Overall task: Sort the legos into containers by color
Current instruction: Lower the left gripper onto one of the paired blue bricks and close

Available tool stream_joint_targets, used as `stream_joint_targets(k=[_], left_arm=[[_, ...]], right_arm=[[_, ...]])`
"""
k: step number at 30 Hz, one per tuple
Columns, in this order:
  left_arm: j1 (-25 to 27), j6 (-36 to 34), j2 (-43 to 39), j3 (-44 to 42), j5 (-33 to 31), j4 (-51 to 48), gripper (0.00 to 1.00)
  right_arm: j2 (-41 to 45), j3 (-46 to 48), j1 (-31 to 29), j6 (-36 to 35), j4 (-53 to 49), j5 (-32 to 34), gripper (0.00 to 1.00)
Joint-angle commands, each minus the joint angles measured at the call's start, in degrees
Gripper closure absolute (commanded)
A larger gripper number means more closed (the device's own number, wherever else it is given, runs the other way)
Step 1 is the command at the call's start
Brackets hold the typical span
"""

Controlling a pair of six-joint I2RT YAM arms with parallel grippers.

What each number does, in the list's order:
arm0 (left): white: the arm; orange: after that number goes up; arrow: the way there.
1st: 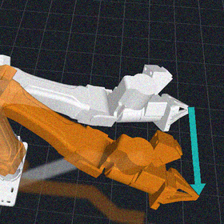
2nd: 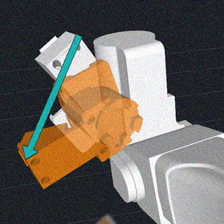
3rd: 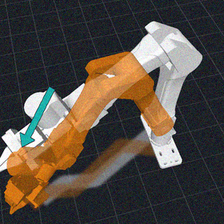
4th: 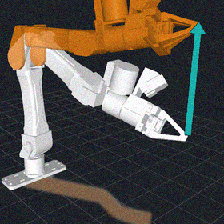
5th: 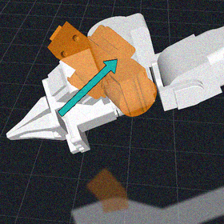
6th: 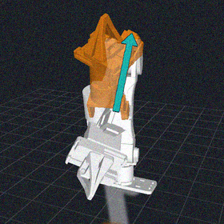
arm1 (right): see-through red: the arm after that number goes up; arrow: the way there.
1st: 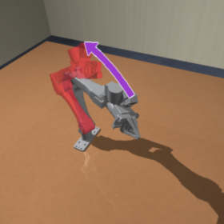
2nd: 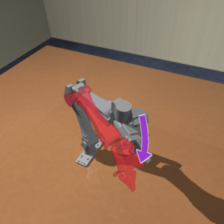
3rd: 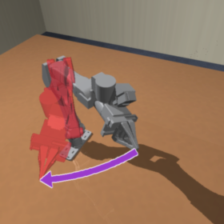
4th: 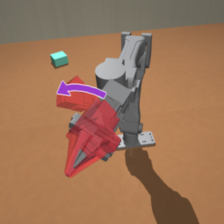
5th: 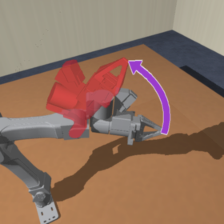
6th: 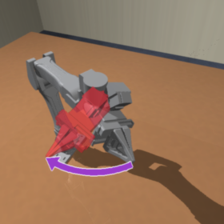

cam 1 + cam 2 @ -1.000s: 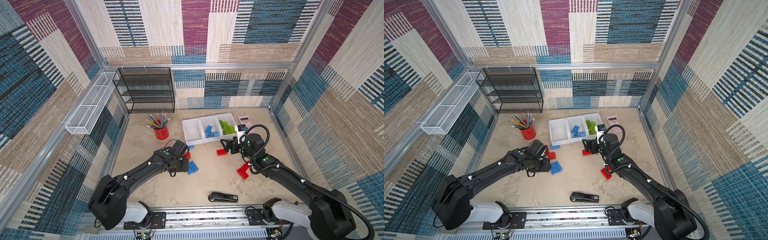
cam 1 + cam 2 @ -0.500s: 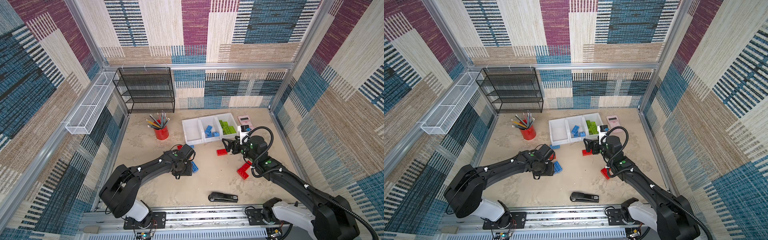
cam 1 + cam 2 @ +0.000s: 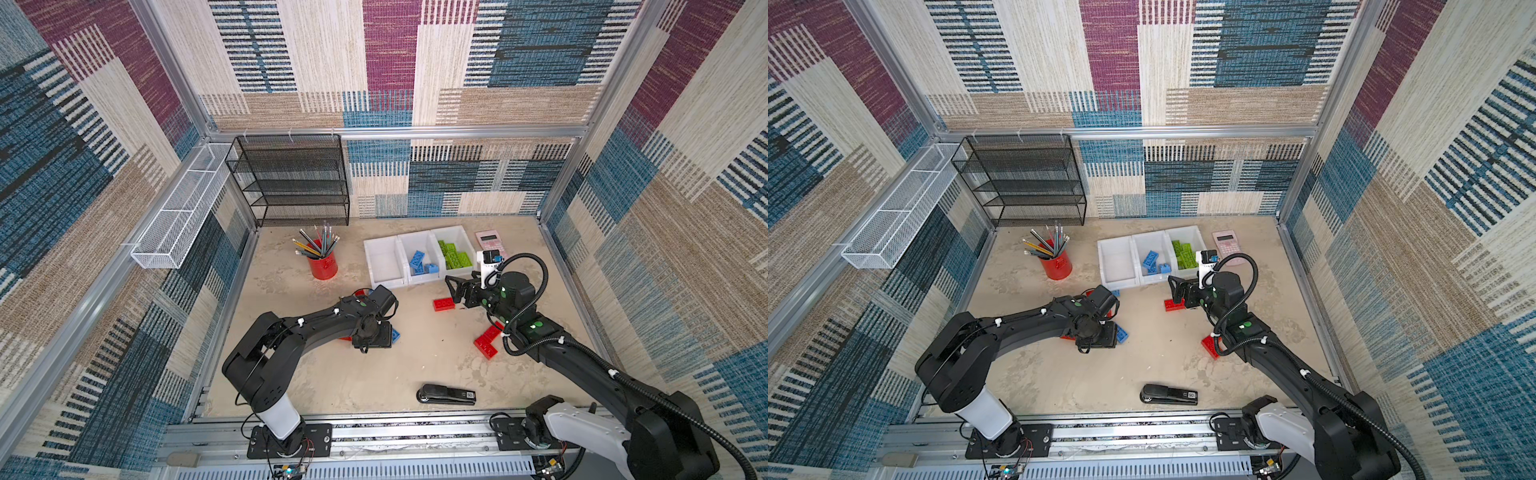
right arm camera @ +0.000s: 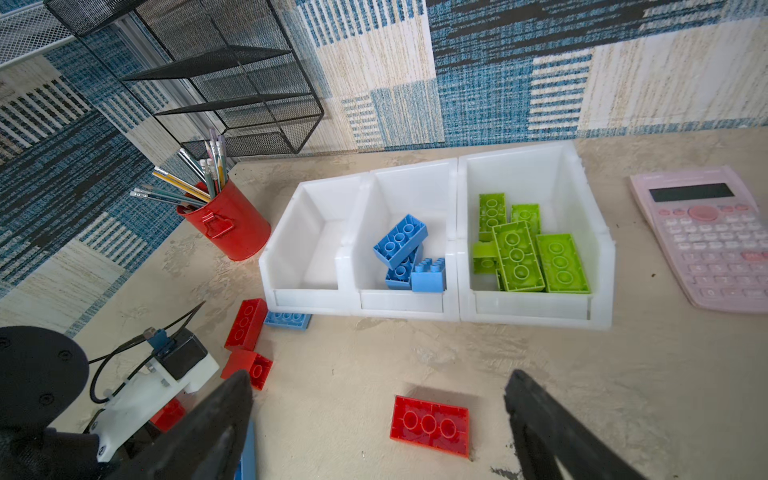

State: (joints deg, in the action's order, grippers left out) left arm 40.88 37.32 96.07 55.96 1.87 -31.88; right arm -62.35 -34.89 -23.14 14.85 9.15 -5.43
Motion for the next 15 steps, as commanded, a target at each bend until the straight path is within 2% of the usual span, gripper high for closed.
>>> stream_joint_targets(k=[1,15], left_arm=[[0.0,-0.3,1.0,0.9,0.3,0.3,0.37],[-0.2,-4.2,4.7,5.6,-4.4,-4.2,0.52]], right_arm=[[-0.2,0.0,0.0,-0.4,1.8,0.4,0.04],[-0.9,0.4,0.0,-0.6,2.6,0.6,0.04]])
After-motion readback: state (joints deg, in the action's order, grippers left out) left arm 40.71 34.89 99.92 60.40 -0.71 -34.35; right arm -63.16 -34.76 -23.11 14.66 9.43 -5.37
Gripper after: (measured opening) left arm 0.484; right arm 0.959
